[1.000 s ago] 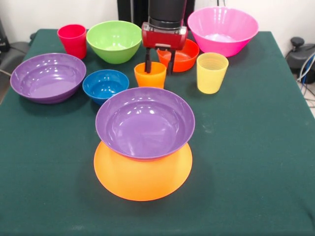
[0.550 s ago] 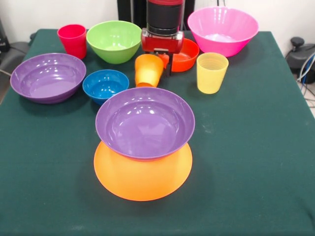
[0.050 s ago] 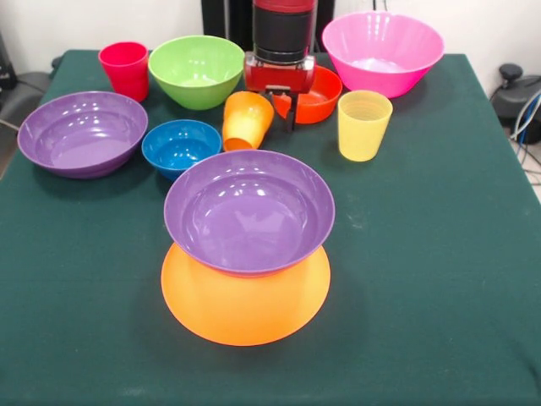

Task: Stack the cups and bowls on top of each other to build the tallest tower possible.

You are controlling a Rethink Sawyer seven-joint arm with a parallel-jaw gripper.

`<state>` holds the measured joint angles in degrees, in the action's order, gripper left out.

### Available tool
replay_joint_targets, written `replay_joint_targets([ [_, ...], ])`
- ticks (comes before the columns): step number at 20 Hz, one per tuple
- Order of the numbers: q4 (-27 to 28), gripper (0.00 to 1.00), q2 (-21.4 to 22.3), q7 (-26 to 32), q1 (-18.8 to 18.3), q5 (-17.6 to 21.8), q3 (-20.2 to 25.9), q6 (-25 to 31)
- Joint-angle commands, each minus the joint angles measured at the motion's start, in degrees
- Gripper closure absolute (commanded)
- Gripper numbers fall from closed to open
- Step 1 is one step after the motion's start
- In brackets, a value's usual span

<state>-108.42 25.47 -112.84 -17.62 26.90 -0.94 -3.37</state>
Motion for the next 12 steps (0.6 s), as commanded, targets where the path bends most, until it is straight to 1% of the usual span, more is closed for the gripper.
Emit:
replay_joint_targets([
  [1,3.45,0.00,2.50,-0.15,1.58,3.08,0.96,4.87],
  [2,3.31,0.00,2.87,0.23,1.11,3.14,1.32,5.59],
  [7,3.88,0.00,4.15,0.45,2.26,3.12,-0.72,6.17],
  [9,4.98,0.00,3.95,-0.50,4.50,3.22,-3.65,3.67],
  [11,6.26,0.00,3.21,-1.59,7.29,3.05,-7.16,-0.03],
  [12,6.49,0.00,2.92,-2.08,8.03,2.82,-8.15,-1.62],
])
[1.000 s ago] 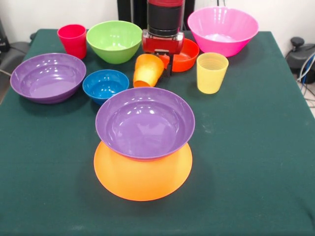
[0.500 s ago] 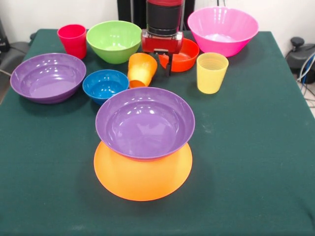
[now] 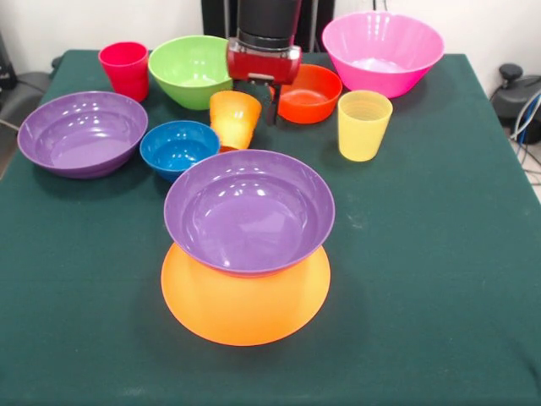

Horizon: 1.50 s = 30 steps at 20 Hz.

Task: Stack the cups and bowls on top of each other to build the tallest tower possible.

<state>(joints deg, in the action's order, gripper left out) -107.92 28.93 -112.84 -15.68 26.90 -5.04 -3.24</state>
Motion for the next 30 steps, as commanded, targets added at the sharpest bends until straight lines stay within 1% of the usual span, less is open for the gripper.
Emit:
replay_joint_targets([
  [1,6.02,0.00,-0.71,-2.42,6.54,2.68,-4.64,-2.91],
  [3,5.65,0.00,-0.70,-3.00,6.62,2.43,-4.65,-3.61],
  [5,5.67,0.00,-1.08,-3.59,7.73,1.90,-5.86,-4.19],
  [8,6.17,0.00,-1.99,-3.92,8.14,1.65,-6.58,-5.52],
  [12,6.57,0.00,-2.20,-3.26,6.47,2.92,-4.49,-6.80],
  [15,6.56,0.00,-1.99,-2.90,3.85,4.84,-1.44,-9.17],
  [17,6.93,0.00,-1.84,-2.28,3.19,5.45,-0.50,-8.47],
  [20,7.35,0.00,-1.37,-0.65,2.05,6.39,1.73,-4.36],
  [21,7.34,1.00,-1.18,-0.50,1.54,6.82,2.61,-3.02],
  [24,6.02,1.00,-0.01,1.15,-2.16,7.73,7.66,1.10],
  [25,5.63,1.00,0.29,2.03,-3.27,7.54,9.42,3.42],
  [27,4.22,1.00,0.32,3.61,-6.77,6.34,14.53,8.71],
  [29,2.93,1.00,0.14,4.35,-9.17,4.23,18.20,13.27],
  [30,2.49,1.00,0.09,4.31,-9.77,3.43,19.34,14.59],
])
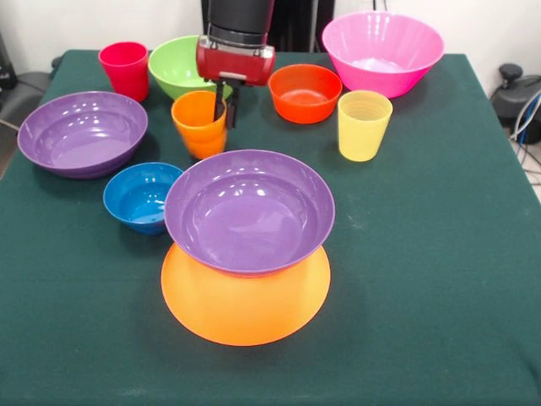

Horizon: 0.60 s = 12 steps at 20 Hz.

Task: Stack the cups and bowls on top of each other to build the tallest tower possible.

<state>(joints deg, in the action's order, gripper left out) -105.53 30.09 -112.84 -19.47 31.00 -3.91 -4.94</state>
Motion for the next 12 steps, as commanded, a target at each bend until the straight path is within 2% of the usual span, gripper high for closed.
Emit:
replay_joint_targets([
  [1,-0.17,1.00,-1.09,4.28,-6.38,-1.79,19.05,18.26],
  [5,0.06,1.00,-1.14,4.33,-6.14,-4.63,19.94,25.73],
  [12,1.21,1.00,1.39,2.01,-2.32,-5.40,16.75,31.08],
])
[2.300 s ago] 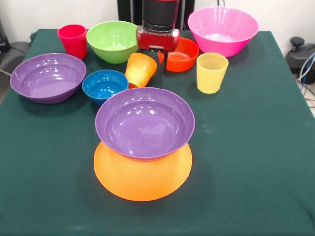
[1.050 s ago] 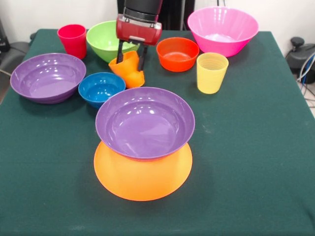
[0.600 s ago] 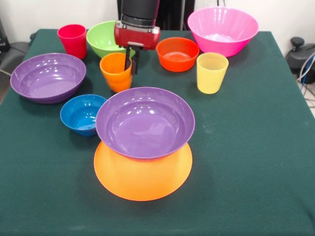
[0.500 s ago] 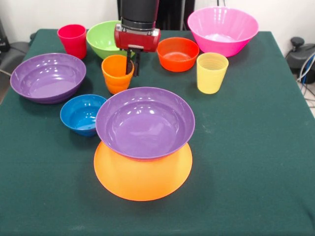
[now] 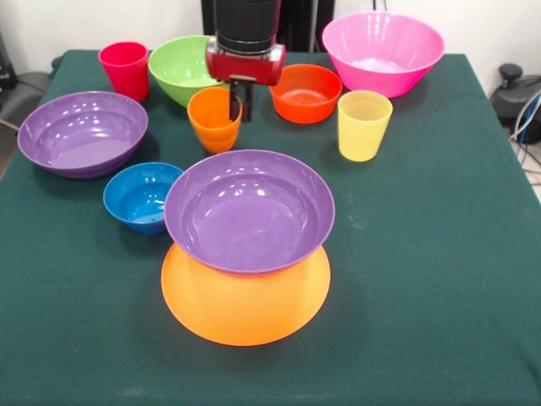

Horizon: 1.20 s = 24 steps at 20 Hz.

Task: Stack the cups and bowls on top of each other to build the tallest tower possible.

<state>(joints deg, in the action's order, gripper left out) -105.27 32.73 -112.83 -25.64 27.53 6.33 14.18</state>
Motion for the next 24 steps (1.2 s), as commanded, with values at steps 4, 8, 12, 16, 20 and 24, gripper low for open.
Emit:
replay_joint_targets([
  [4,2.27,1.00,2.70,0.56,7.71,-0.21,3.54,12.71],
  [8,3.90,1.00,5.61,-0.82,11.05,0.96,1.62,12.29],
  [12,5.42,1.00,8.11,-1.71,12.85,1.44,1.64,8.00],
  [16,8.16,1.00,9.42,0.13,13.49,0.27,2.61,11.25],
  [20,10.88,1.00,11.11,2.15,14.00,-0.58,3.16,15.61],
  [24,12.63,1.00,13.51,0.94,15.55,0.43,2.09,14.20],
])
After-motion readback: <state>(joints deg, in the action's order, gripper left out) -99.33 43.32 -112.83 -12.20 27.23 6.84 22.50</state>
